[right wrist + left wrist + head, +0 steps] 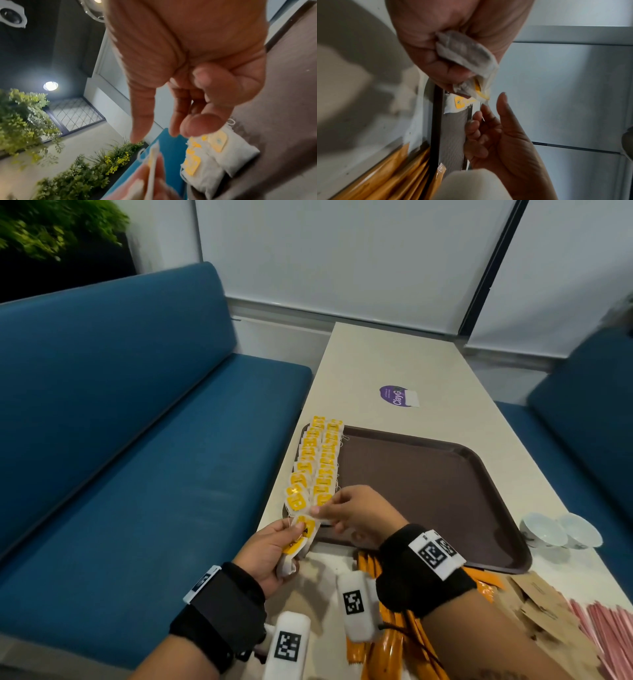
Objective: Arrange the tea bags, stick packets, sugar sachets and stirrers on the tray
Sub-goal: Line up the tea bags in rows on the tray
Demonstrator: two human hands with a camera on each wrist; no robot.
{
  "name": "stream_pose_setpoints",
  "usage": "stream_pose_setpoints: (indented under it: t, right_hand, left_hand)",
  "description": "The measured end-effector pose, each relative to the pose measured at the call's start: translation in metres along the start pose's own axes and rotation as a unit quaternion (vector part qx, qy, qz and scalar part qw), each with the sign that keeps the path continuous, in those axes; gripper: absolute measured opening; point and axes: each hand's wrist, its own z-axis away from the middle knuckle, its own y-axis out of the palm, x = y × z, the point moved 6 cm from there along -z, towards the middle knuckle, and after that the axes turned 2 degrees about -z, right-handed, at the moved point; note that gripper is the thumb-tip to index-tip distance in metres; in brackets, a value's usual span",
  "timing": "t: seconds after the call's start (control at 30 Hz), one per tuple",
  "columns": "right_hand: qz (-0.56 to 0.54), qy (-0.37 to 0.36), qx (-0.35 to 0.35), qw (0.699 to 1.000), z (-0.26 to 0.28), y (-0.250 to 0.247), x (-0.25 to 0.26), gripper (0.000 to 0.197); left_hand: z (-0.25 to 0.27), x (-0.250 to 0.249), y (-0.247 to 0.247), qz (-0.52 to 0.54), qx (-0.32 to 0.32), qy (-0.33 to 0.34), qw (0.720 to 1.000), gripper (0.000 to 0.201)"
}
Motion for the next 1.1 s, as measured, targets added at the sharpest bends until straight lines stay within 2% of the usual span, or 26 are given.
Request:
stream_pose_setpoints:
  t: [0.07, 0.13, 0.33, 0.43, 0.6, 0.8, 0.93, 1.0, 1.1]
  right_hand:
    - [0.023, 0.018, 0.043, 0.999, 0.010, 0.008, -0.007, 0.031]
    - [0.013, 0.016, 0.049, 0.999, 0.014, 0.014, -0.012, 0.020]
    - [-0.085, 0.014, 0.012, 0.996, 0.015, 0.016, -0.024, 0.013]
    - [-0.112, -0.007, -0.035, 0.993, 0.009, 0.006, -0.019, 0.010]
    - [0.013, -0.036, -0.121, 0.992, -0.019, -0.009, -0.020, 0.010]
    - [0.161, -0.027, -0.085, 0.983, -0.042, 0.000, -0.024, 0.005]
    - [0.203, -0.006, -0.060, 0.977, -0.046, 0.007, -0.023, 0.024]
    - [0.202, 0.000, -0.077, 0.976, -0.047, 0.005, -0.025, 0.024]
    - [0.142, 0.008, -0.124, 0.982, -0.043, -0.005, -0.028, 0.022]
  left_hand:
    - [0.002, 0.002, 0.006, -0.010, 0.006, 0.004, 1.000, 0.010]
    - [0.002, 0.005, 0.009, -0.016, 0.004, 0.004, 1.000, 0.012]
    - [0.002, 0.017, 0.003, -0.015, -0.028, -0.029, 0.999, 0.026]
    - [0.003, 0.020, -0.004, -0.020, -0.056, -0.034, 0.998, 0.023]
    - [0.004, 0.016, -0.010, -0.034, -0.077, -0.037, 0.996, 0.020]
    - [0.007, -0.001, -0.008, -0.009, -0.049, 0.013, 0.999, 0.040]
    - [0.003, -0.003, -0.005, -0.039, -0.041, 0.024, 0.998, 0.042]
    - [0.000, -0.003, -0.001, -0.056, -0.023, 0.032, 0.998, 0.042]
    - [-0.003, -0.008, 0.004, -0.091, 0.008, 0.054, 0.994, 0.041]
